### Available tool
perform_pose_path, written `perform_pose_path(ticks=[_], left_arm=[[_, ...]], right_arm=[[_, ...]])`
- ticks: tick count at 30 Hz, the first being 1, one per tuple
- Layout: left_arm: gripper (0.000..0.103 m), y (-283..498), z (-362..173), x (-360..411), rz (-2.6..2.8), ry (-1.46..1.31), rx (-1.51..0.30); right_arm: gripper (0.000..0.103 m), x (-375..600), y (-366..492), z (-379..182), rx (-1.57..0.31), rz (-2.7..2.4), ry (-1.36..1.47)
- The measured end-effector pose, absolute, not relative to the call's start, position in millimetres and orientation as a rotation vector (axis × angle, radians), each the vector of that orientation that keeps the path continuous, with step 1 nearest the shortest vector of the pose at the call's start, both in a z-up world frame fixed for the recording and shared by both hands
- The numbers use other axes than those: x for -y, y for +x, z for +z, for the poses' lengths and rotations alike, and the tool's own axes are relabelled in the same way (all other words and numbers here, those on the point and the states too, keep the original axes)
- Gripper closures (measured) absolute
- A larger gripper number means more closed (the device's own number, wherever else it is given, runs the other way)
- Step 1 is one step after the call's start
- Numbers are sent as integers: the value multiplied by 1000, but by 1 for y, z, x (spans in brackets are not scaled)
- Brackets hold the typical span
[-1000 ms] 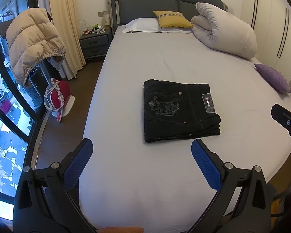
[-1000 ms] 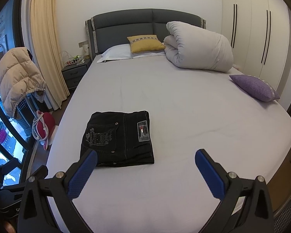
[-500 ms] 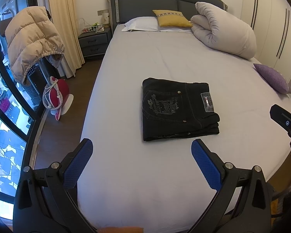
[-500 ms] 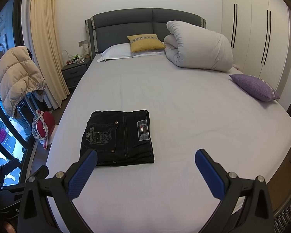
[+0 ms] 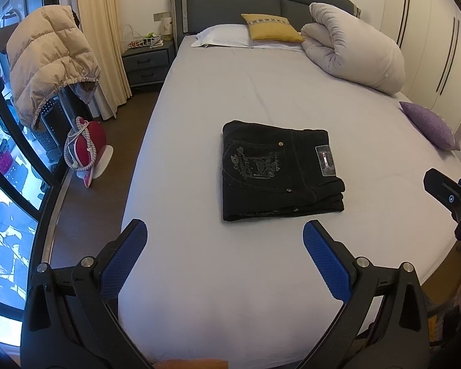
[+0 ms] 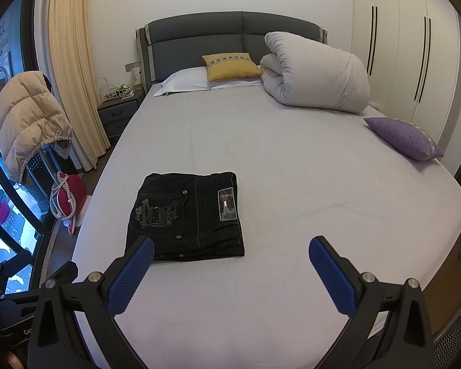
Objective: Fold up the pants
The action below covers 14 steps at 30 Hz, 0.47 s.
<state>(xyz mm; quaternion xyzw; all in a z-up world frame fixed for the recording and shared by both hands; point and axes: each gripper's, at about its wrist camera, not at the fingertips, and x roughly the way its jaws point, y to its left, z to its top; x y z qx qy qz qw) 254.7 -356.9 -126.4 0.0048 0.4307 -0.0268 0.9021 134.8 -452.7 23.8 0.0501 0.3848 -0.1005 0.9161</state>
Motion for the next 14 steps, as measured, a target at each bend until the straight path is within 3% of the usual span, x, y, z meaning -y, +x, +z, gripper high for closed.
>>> perform_pose_path(ticks=[14], left_arm=[[0, 254, -123, 353, -38, 13, -853]], right_arm=[[0, 452, 132, 18, -796, -205, 102]])
